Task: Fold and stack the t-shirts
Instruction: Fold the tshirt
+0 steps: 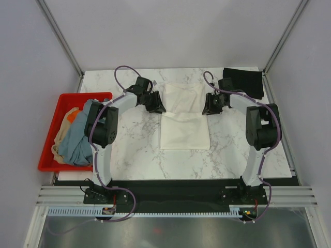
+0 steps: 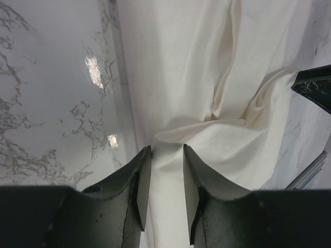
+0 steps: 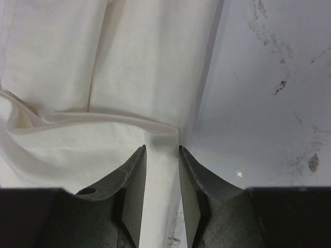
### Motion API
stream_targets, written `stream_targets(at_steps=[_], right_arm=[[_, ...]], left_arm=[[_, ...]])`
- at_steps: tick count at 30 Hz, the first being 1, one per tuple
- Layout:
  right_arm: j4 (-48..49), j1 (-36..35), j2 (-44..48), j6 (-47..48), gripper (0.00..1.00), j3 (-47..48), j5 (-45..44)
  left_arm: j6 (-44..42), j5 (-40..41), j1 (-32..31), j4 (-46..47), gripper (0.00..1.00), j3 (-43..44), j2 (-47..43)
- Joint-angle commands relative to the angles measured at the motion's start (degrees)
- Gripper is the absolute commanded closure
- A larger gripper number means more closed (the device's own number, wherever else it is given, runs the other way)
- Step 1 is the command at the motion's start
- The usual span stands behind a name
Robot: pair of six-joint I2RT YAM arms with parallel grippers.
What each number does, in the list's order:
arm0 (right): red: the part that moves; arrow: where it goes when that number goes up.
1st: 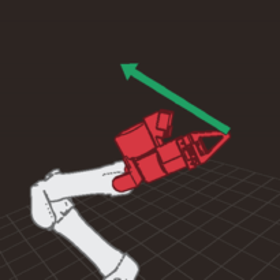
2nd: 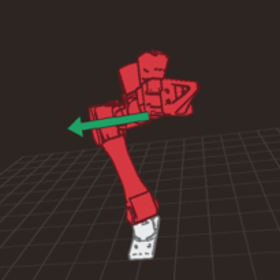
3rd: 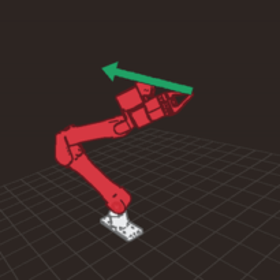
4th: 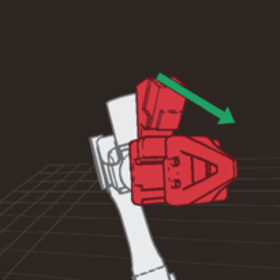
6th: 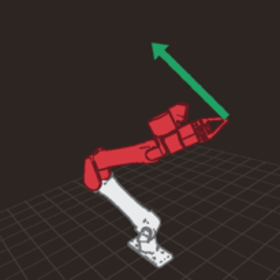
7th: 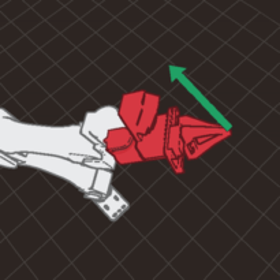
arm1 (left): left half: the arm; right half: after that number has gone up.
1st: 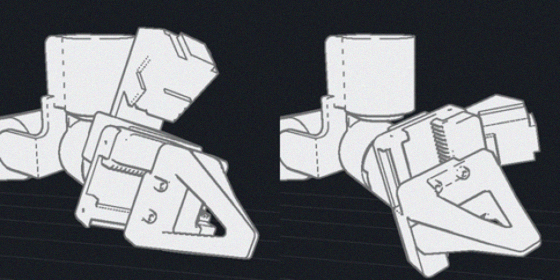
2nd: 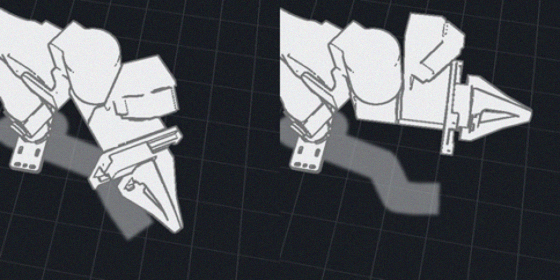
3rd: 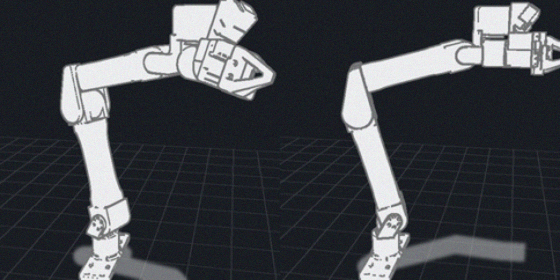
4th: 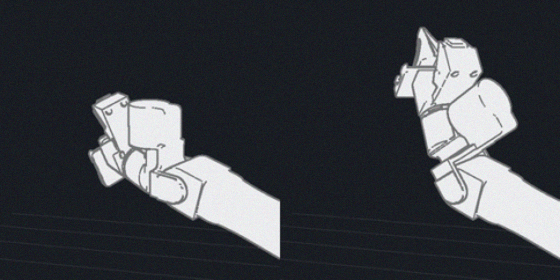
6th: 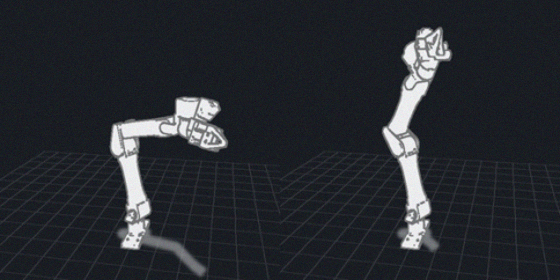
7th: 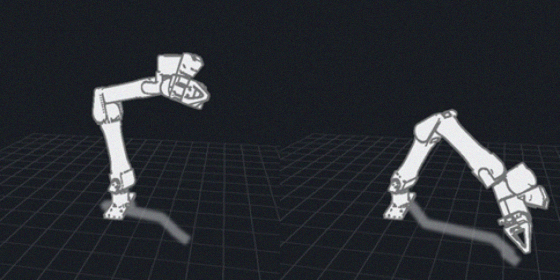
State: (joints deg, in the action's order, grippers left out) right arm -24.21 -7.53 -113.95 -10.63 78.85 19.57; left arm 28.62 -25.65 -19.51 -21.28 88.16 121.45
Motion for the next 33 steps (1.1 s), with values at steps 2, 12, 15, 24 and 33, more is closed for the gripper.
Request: stream_targets(at_steps=[2, 12, 15, 24, 33], right_arm=[[0.7, 0.0, -1.6, 1.5, 0.62, 2.6, 1.2], [1.1, 0.4, -1.9, 1.4, 1.0, 2.7, -4.1], [3.0, 1.1, 0.1, 0.6, 1.0, 0.6, -5.5], [6.7, 1.7, 4.4, -1.6, 1.0, -2.4, -5.1], [9.4, 1.8, 6.5, -3.0, 1.0, -4.8, -7.1]], left_arm=[[-2.4, -0.7, -0.1, 0.6, 0.65, 1.4, 1.6], [-1.6, -0.6, -0.1, 0.5, 0.98, 1.8, 2.2], [0.4, 3.4, 0.3, 0.5, 0.98, 0.6, 0.2], [1.8, 4.0, 0.3, 1.0, 0.98, 1.2, -2.0], [1.8, 5.2, 0.3, 2.3, 0.98, 1.0, -3.0]])
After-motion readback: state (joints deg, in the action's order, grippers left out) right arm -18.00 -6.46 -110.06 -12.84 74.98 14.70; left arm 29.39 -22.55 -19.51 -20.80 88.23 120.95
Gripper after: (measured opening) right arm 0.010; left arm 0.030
